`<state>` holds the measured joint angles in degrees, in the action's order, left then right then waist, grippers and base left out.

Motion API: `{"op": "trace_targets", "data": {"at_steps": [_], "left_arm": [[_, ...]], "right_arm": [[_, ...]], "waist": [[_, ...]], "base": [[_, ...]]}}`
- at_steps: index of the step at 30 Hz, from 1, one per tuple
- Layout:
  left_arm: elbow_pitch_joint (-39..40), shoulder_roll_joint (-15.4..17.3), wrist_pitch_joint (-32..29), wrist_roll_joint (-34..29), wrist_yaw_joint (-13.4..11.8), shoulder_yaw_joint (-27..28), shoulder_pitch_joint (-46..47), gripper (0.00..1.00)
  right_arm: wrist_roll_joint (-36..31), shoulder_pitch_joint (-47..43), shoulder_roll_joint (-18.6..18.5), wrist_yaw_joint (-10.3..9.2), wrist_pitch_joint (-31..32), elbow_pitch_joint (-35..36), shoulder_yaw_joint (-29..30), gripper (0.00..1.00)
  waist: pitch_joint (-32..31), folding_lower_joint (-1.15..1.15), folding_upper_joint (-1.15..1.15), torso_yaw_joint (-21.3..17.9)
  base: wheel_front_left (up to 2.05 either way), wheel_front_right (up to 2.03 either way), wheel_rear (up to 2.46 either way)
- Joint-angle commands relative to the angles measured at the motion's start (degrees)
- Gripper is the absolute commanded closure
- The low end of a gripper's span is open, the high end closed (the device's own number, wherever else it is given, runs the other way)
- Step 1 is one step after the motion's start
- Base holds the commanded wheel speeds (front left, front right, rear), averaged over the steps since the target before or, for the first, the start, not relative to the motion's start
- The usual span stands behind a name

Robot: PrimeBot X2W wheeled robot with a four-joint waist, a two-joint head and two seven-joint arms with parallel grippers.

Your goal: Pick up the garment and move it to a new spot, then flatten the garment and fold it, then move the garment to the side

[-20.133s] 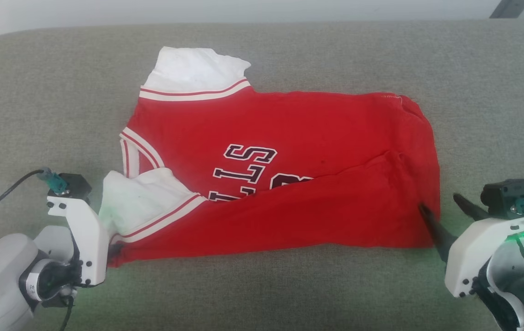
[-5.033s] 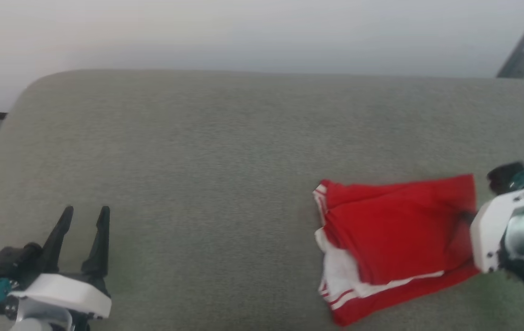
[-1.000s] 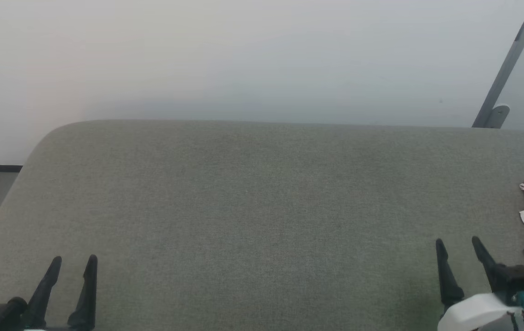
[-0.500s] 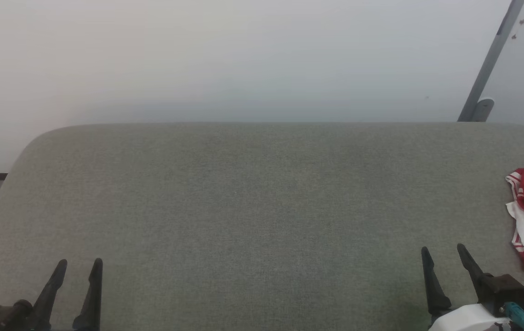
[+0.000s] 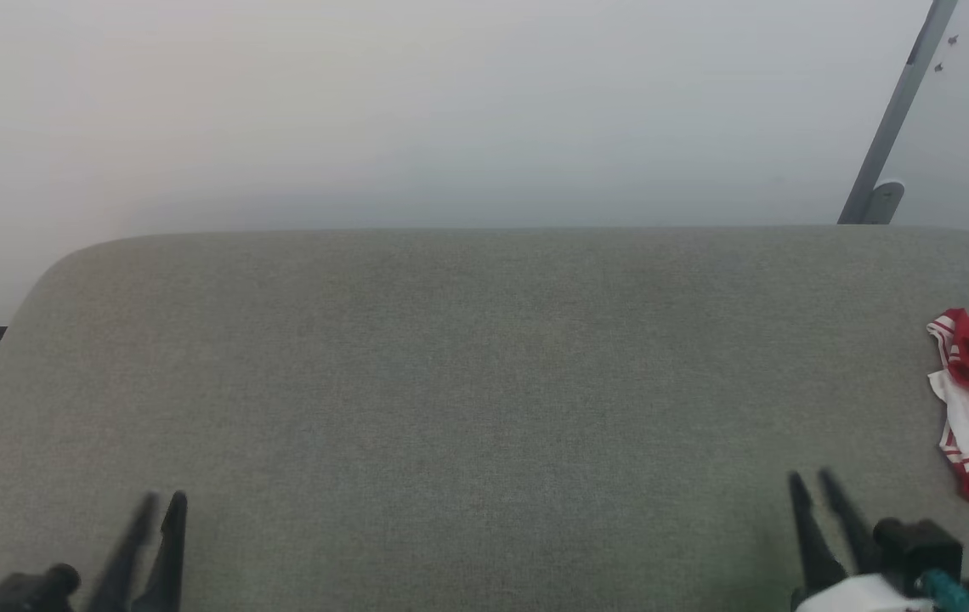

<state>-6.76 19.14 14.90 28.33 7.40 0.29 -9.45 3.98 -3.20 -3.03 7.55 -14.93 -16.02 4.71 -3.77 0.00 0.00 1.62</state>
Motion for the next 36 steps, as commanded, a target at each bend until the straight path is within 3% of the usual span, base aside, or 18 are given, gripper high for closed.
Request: {"op": "trace_targets", "data": {"at_steps": [1,36], "left_arm": [[-0.3,-0.3,-0.1,0.2,0.0,-0.1,0.0,1.00],[-3.1,-6.6,-8.5,26.0,0.0,2.3,6.6,1.00]], "right_arm": [[0.2,-0.1,0.0,0.00,0.1,-0.4,0.1,1.00],[35.7,3.9,0.1,-0.03,8.7,0.7,0.8,1.00]], "waist": [[0.0,0.00,0.00,0.0],[1.1,0.00,0.00,-0.4]], "base": [[0.00,0.00,0.00],[0.00,0.00,0.00]]}}
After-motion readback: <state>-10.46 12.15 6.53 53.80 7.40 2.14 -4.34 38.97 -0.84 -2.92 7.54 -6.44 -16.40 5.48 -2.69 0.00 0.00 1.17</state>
